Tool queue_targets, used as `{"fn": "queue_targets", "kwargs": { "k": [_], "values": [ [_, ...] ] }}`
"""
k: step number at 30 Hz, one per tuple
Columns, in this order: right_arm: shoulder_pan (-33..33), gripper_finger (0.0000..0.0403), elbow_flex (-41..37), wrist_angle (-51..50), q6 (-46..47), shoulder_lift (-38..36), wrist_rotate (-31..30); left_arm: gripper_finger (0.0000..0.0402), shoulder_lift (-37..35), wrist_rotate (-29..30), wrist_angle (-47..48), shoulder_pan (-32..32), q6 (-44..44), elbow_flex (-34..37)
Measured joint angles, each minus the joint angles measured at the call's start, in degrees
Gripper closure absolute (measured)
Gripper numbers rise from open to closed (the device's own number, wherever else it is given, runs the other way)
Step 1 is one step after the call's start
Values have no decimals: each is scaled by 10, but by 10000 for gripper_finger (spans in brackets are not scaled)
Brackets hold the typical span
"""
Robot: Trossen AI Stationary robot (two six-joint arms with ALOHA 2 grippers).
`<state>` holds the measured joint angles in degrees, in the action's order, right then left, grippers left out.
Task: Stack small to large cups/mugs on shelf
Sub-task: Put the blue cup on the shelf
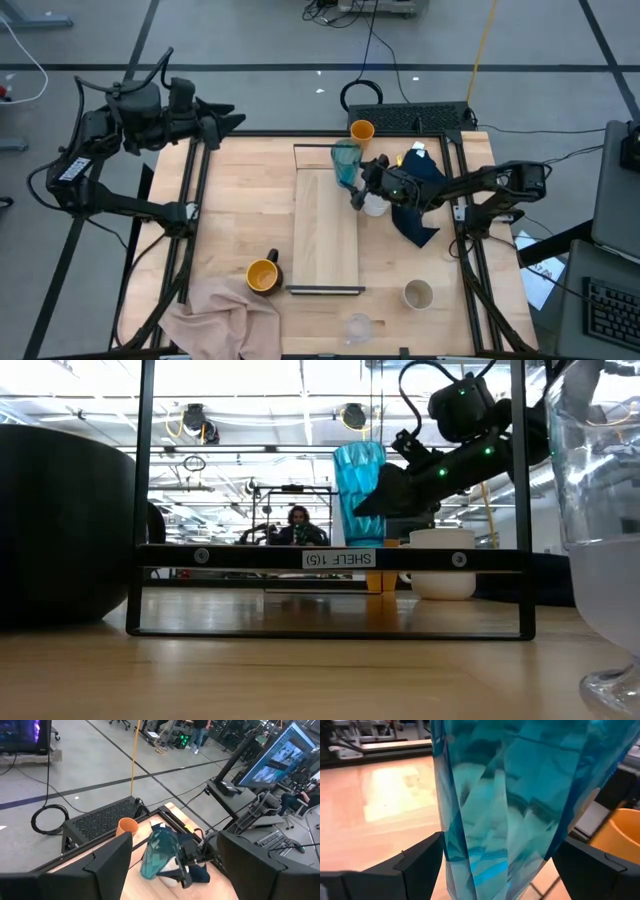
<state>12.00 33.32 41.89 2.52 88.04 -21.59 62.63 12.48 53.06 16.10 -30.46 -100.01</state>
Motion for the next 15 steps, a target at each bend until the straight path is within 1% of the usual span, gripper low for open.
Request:
{"fn": "queue_targets", "kwargs": {
  "k": [5, 15],
  "values": [
    [8, 74, 0, -14, 17, 0, 10, 110, 0, 0, 0, 0, 2, 0],
    [3, 74, 0, -10, 19, 0, 25, 110, 0, 0, 0, 0, 6, 0]
  ]
}}
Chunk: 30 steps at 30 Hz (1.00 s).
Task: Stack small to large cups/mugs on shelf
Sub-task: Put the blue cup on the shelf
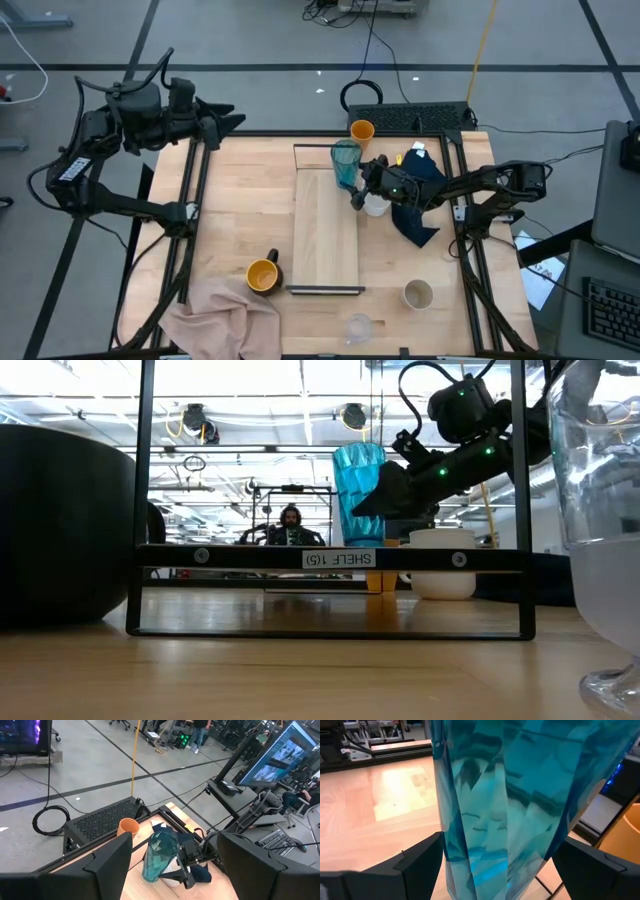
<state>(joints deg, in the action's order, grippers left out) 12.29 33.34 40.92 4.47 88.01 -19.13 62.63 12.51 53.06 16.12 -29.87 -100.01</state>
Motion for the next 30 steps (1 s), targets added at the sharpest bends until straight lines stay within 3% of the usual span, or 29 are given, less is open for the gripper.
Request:
{"fn": "queue_targets", "kwargs": {
  "k": [11, 20, 30],
  "values": [
    [4, 74, 0, -7, 37, 3, 28, 110, 0, 11, -1, 0, 2, 0],
    [-4, 74, 21, 58, 8, 84, 27, 110, 0, 10, -2, 0, -10, 0],
    [1, 74, 47, -8, -3, 81, 25, 110, 0, 6, -2, 0, -17, 0]
  ]
}}
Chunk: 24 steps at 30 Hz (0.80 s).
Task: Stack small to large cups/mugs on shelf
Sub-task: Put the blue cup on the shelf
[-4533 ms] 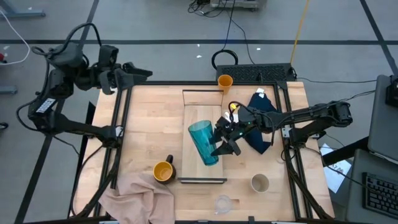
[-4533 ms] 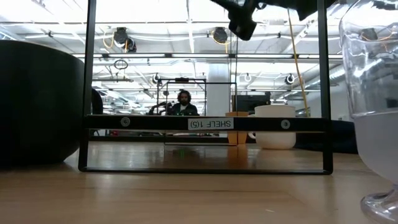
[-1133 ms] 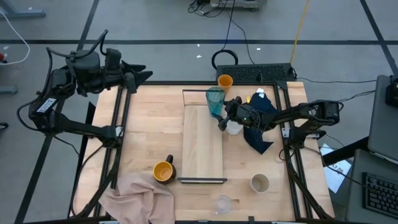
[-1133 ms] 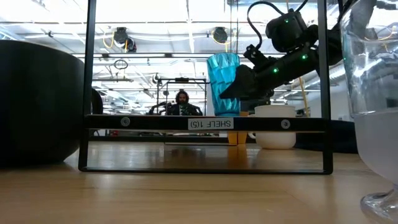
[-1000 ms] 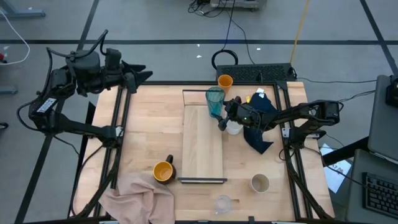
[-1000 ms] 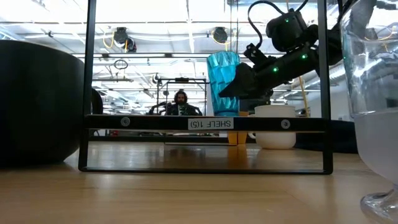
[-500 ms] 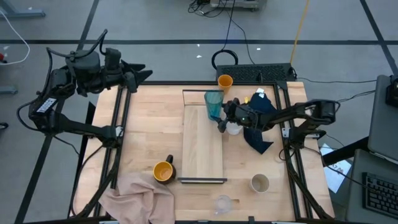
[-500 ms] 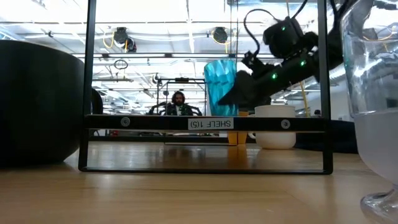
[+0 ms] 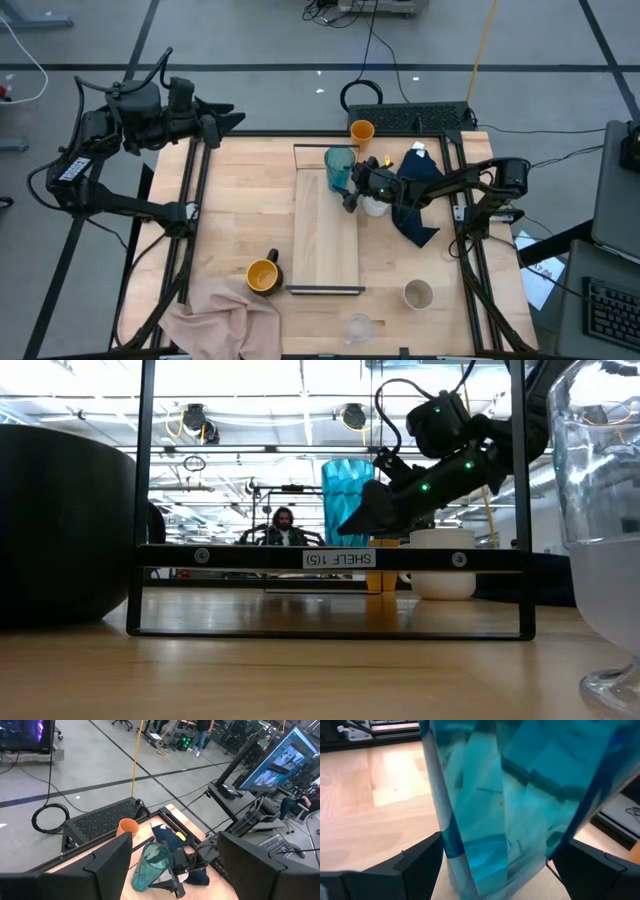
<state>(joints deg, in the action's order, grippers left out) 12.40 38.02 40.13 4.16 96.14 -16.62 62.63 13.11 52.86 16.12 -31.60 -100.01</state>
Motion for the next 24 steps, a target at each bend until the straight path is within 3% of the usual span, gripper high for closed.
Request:
{"fn": "queue_targets", "kwargs": {
  "k": [24],
  "values": [
    [-15, 64, 1, -41, -3, 0, -16, 110, 0, -1, 0, 0, 9, 0]
  ]
}}
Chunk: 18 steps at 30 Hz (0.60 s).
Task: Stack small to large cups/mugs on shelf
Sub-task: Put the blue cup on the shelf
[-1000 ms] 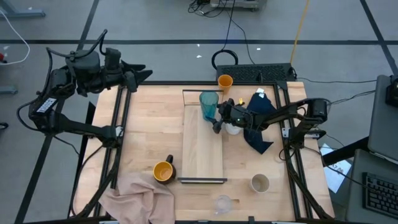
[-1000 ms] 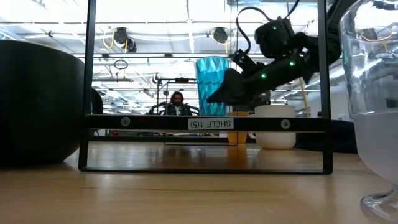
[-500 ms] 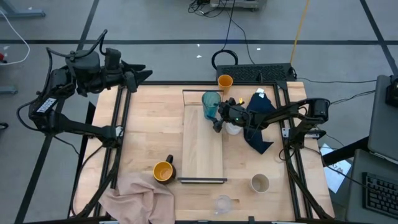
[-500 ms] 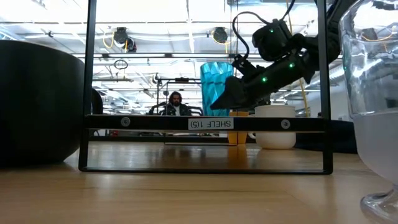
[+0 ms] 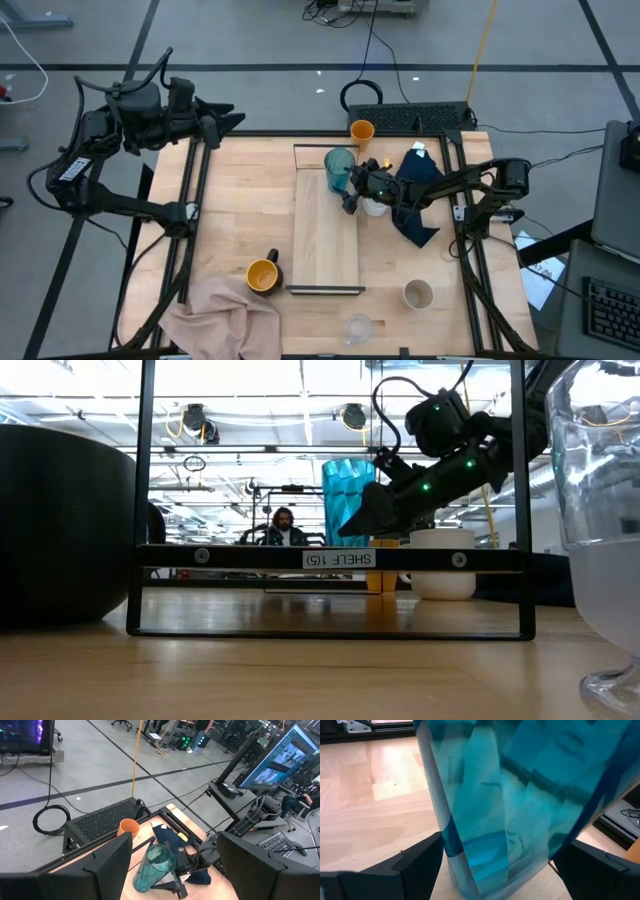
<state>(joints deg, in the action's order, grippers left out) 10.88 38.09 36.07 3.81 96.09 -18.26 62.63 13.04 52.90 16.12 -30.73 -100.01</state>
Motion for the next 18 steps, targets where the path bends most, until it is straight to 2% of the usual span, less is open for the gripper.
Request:
{"fn": "queue_targets", "kwargs": {
  "k": [6, 18],
  "values": [
    [-10, 53, -5, -25, 16, 4, 15, 110, 0, 0, 0, 0, -3, 0],
    [-13, 61, -2, -29, 28, 2, 7, 110, 0, 0, 1, 0, -3, 0]
  ]
}}
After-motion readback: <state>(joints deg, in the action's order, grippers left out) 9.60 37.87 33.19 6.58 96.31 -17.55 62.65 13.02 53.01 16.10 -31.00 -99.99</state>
